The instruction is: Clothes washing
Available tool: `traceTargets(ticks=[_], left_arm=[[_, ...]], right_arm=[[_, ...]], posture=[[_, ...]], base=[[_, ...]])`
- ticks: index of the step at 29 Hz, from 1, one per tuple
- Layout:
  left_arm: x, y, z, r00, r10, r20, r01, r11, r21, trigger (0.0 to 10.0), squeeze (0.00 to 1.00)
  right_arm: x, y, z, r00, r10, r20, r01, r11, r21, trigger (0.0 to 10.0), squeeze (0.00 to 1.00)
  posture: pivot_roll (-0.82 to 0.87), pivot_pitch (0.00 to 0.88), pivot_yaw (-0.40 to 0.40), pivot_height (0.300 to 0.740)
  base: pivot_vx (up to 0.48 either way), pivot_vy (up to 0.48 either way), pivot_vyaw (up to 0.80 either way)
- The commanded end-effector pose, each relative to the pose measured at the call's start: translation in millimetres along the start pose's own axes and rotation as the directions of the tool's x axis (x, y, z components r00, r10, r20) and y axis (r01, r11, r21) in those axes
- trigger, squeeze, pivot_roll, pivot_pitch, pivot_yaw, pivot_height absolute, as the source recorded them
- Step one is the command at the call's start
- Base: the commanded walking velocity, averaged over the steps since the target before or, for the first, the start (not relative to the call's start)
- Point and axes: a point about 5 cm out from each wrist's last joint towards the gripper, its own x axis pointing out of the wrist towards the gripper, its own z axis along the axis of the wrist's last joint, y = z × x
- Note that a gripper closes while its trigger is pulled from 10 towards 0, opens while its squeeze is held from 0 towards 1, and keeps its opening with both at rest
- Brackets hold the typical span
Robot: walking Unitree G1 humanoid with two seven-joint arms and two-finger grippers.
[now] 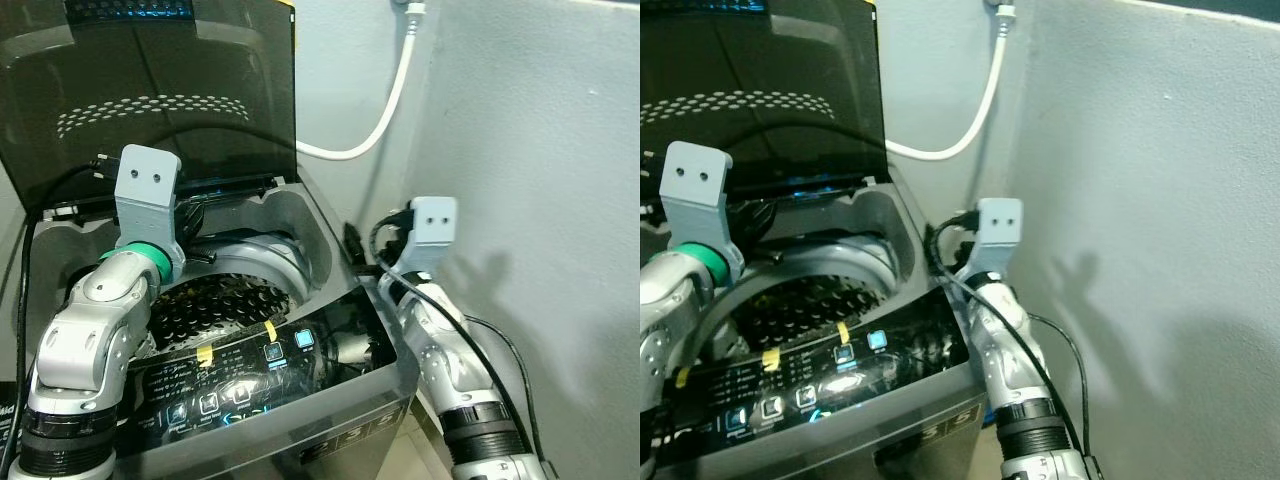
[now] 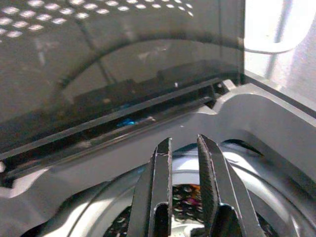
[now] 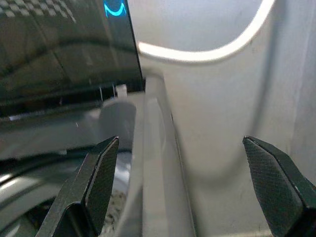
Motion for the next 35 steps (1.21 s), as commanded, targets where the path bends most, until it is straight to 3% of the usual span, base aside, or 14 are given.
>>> traceTargets(ticks=[1,17,35], left_arm=[[0.3,1.9,-5.4,1.000,0.018,-0.004,-0.018,1.000,-0.012,10.0,0.00],[-4.7,-5.0,-14.8,0.999,0.029,0.032,-0.027,0.998,-0.058,10.0,0.00],[-5.6,-10.8,-16.6,0.998,0.035,0.056,-0.030,0.995,-0.091,10.0,0.00]], right_arm=[[0.4,-0.1,4.5,1.000,0.009,0.025,-0.009,1.000,-0.006,10.0,0.00],[0.9,-11.8,25.5,0.994,-0.020,0.107,0.032,0.993,-0.115,10.0,0.00],[-0.2,-14.9,29.5,0.994,-0.002,0.114,0.020,0.988,-0.153,10.0,0.00]], posture=[[0.11,0.000,0.080,0.740],[0.05,0.000,0.011,0.740],[0.02,0.000,-0.005,0.740]], base=[[0.000,0.000,0.00],[0.000,0.000,0.00],[0.000,-0.473,0.00]])
